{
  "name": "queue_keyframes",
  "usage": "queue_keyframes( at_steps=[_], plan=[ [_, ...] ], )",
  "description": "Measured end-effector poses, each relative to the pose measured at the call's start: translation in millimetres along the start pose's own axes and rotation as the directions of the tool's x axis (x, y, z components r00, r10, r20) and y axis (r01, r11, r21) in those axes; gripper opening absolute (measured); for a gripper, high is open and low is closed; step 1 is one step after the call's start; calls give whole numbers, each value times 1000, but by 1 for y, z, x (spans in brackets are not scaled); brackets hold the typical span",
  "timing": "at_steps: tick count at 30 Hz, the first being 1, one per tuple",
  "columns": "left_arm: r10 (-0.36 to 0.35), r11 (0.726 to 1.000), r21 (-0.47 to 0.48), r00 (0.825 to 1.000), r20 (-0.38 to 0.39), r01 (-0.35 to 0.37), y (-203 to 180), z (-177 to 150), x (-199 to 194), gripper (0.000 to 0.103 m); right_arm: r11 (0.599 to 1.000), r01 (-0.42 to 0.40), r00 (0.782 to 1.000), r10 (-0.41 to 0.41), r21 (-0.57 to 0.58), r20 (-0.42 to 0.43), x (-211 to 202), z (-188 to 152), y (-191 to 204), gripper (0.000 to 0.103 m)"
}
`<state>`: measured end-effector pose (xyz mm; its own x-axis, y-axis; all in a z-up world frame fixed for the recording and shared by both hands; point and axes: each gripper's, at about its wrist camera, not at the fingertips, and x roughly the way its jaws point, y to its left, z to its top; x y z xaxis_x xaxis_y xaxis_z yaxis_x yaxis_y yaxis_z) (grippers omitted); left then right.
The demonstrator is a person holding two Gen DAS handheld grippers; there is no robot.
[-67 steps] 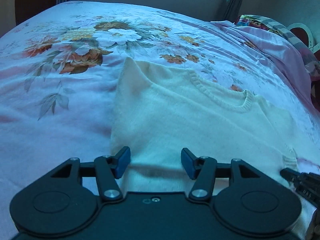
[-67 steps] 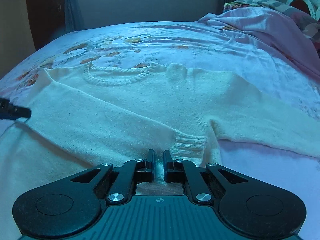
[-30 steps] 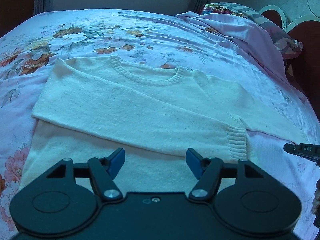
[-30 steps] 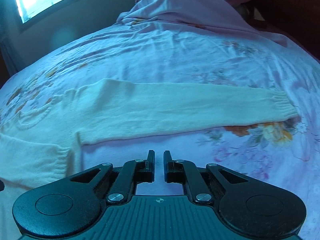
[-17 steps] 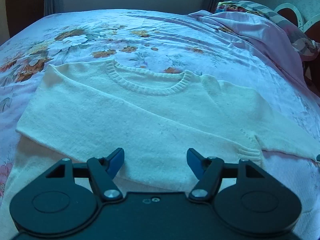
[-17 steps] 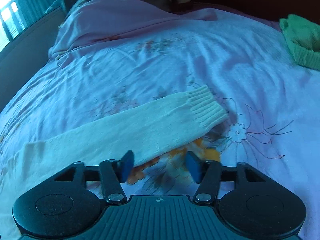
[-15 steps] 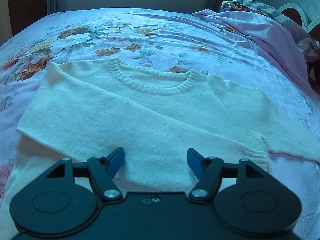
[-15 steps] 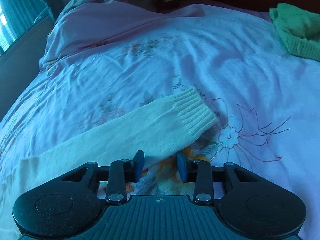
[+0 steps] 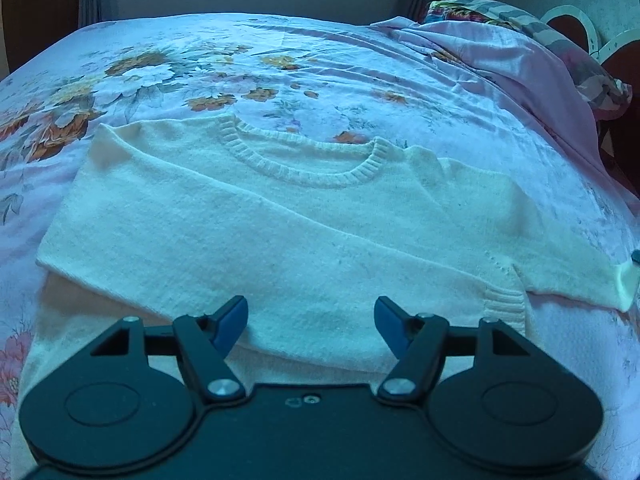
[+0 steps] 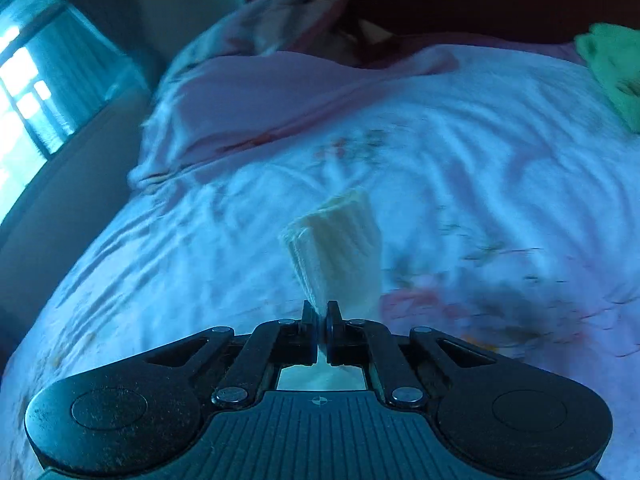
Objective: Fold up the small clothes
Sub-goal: 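Grasp the other sleeve cuff with the right gripper, then fold the held sleeve across the body and open the right gripper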
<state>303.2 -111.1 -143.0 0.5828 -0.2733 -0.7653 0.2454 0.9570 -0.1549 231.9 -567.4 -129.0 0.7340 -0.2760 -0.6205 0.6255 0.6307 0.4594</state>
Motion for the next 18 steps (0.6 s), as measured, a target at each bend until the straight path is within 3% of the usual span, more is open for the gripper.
queue_keyframes(
  at_steps=[2,5,7,9,11,12,13,14,16,18],
  plan=[
    [-8,1000,-17,1000,13,8,7,3,-9,67,990,-124,992,124,-60,-18,-8,-15,43,3],
    [-10,999,-47,999,45,12,22,7,-26,67,931,-325,945,315,-168,-88,-23,-55,122,3],
    [-9,997,-79,998,62,14,37,8,-37,68,864,-446,893,413,-235,-179,-33,-96,173,3],
    [-13,993,-116,998,67,20,53,9,-45,69,790,-561,819,486,-248,-304,-36,-143,211,3],
    [-21,987,-159,997,68,31,71,8,-51,71,730,-633,751,498,-258,-434,-34,-192,234,4],
    [-25,983,-182,998,65,37,81,7,-52,72,712,-643,733,462,-284,-499,-31,-217,243,4],
    [-33,979,-201,998,61,44,88,6,-53,73,699,-650,716,429,-299,-551,-28,-236,248,14],
    [-55,971,-229,997,51,65,98,4,-52,75,692,-654,701,402,-307,-589,-27,-251,247,39],
    [-133,948,-286,991,32,137,112,0,-49,76,686,-665,688,408,-295,-601,-33,-266,239,70],
    [-204,922,-334,979,14,197,120,-5,-43,76,673,-671,701,438,-312,-563,-46,-265,229,71]
  ],
)
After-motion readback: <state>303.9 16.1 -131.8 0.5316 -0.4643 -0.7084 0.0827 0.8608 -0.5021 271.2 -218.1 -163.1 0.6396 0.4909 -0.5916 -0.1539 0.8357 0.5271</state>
